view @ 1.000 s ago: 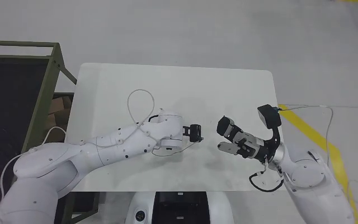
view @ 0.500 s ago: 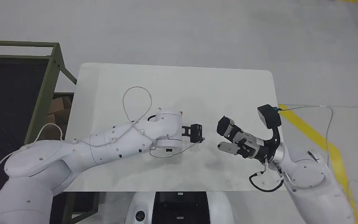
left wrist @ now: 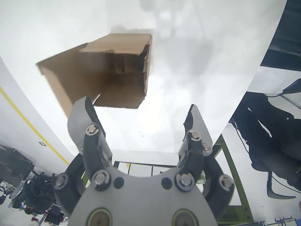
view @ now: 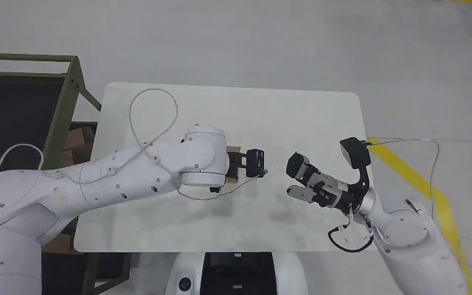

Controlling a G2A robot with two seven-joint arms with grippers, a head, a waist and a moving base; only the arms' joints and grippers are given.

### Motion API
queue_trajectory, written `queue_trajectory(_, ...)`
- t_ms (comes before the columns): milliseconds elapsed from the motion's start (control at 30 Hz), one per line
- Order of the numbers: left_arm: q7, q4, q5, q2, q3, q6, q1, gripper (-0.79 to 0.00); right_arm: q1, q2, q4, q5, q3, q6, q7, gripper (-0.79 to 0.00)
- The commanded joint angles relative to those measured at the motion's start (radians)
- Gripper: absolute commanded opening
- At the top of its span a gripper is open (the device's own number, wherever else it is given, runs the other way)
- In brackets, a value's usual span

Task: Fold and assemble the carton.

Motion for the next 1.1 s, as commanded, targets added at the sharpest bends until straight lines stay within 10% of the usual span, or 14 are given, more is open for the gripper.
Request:
queue_trajectory(0, 0.018, -0.042, -0.046, 0.037, -0.066, 0.035, -0.001, -0.037, 0.002, 0.000, 0.003, -0.023, 0.006, 0.034, -0.011, 0.000)
queue_trajectory(600, 0.582, -0.153, -0.110, 0.385, -0.673, -0.046, 0.567, 0.000, 0.167, -0.011, -0.011, -0.447, -0.204, 0.499, 0.169, 0.000)
queue_trajectory(833, 0.762, -0.087, -0.245, 0.454, -0.862, -0.037, 0.797, 0.000, 0.246, -0.027, 0.019, -0.497, -0.291, 0.582, 0.192, 0.000)
queue_trajectory(1067, 0.762, -0.087, -0.245, 0.454, -0.862, -0.037, 0.797, 0.000, 0.246, -0.027, 0.019, -0.497, -0.291, 0.582, 0.192, 0.000)
